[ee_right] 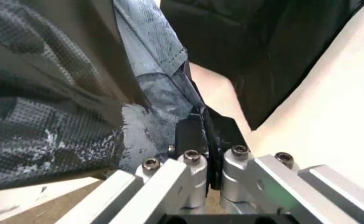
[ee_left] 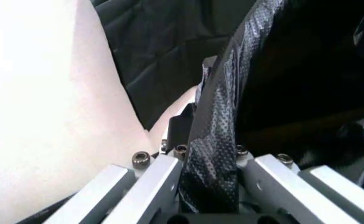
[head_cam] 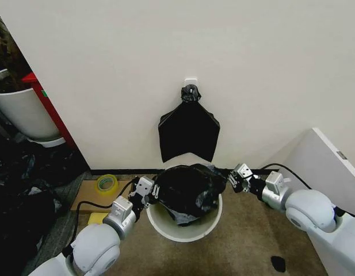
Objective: Place the garbage bag over the trash bin.
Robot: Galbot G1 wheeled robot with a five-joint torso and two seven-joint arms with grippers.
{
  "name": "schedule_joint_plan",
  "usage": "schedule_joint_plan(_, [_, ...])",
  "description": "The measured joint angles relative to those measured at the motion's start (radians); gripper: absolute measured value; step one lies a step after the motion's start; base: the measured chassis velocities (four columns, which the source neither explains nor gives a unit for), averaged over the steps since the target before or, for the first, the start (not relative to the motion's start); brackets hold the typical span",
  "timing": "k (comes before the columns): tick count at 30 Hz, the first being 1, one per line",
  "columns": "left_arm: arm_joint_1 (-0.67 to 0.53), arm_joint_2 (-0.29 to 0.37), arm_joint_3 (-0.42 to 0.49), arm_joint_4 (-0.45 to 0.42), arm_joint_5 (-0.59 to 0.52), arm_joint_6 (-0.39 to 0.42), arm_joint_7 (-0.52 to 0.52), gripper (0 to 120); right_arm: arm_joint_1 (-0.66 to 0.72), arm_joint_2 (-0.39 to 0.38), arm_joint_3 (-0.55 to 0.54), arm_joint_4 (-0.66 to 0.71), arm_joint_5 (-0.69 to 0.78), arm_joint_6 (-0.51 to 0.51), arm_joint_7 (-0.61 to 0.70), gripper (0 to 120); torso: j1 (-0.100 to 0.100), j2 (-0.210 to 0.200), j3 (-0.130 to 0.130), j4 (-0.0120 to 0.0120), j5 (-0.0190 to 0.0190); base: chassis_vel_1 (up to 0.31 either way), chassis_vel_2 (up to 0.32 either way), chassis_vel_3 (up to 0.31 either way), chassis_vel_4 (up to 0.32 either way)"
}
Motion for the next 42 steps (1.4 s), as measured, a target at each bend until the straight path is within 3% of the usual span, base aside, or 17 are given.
schedule_joint_plan(12, [0.000,-0.010,-0.013,-0.010,-0.087,0.007,-0.029,0,-0.089,0.004,0.060,-0.056,0.011,0.069,-0.097,0,0.000,0.000,0.000,0.0001,0.0000,0.000,0.000,0.000,0.000])
schedule_joint_plan(18, [-0.010,-0.033,-0.013,-0.019,-0.199,0.034,-0.069,0,-0.130,0.016,0.086,-0.091,0.025,0.150,-0.170,0,0.000,0.000,0.000,-0.0001,0.0000,0.000,0.000,0.000,0.000])
schedule_joint_plan(24, [-0.008,-0.038,-0.014,-0.020,-0.208,0.054,-0.078,0,-0.159,0.040,0.119,-0.077,0.040,0.158,-0.132,1,0.000,0.000,0.000,0.0001,0.0000,0.000,0.000,0.000,0.000])
schedule_joint_plan(27, [-0.008,-0.039,-0.014,-0.020,-0.207,0.058,-0.083,0,-0.179,0.045,0.150,-0.068,0.051,0.157,-0.118,8,0.000,0.000,0.000,0.0002,0.0000,0.000,0.000,0.000,0.000])
schedule_joint_plan(31, [-0.003,-0.049,-0.018,-0.016,-0.203,0.065,-0.090,0,-0.251,0.053,0.260,-0.051,0.083,0.158,-0.116,30,0.000,0.000,0.000,-0.0002,0.0003,0.000,0.000,0.000,0.000])
schedule_joint_plan(33, [0.003,-0.051,-0.021,-0.016,-0.200,0.065,-0.092,0,-0.256,0.056,0.275,-0.051,0.098,0.158,-0.116,32,0.000,0.000,0.000,-0.0002,0.0000,0.000,0.000,0.000,0.000])
schedule_joint_plan(35, [0.015,-0.057,-0.025,-0.014,-0.188,0.066,-0.094,0,-0.270,0.066,0.317,-0.039,0.147,0.151,-0.106,45,0.000,0.000,0.000,0.0004,0.0001,0.000,0.000,0.000,0.000])
schedule_joint_plan(36, [0.015,-0.057,-0.025,-0.014,-0.188,0.066,-0.094,0,-0.270,0.066,0.317,-0.039,0.147,0.151,-0.106,45,0.000,0.000,0.000,0.0004,0.0001,0.000,0.000,0.000,0.000])
schedule_joint_plan(42, [0.049,-0.074,-0.038,-0.021,-0.171,0.071,-0.106,0,-0.300,0.080,0.388,0.027,0.257,0.068,-0.034,67,0.000,0.000,0.000,0.0004,-0.0001,0.000,0.000,0.000,0.000])
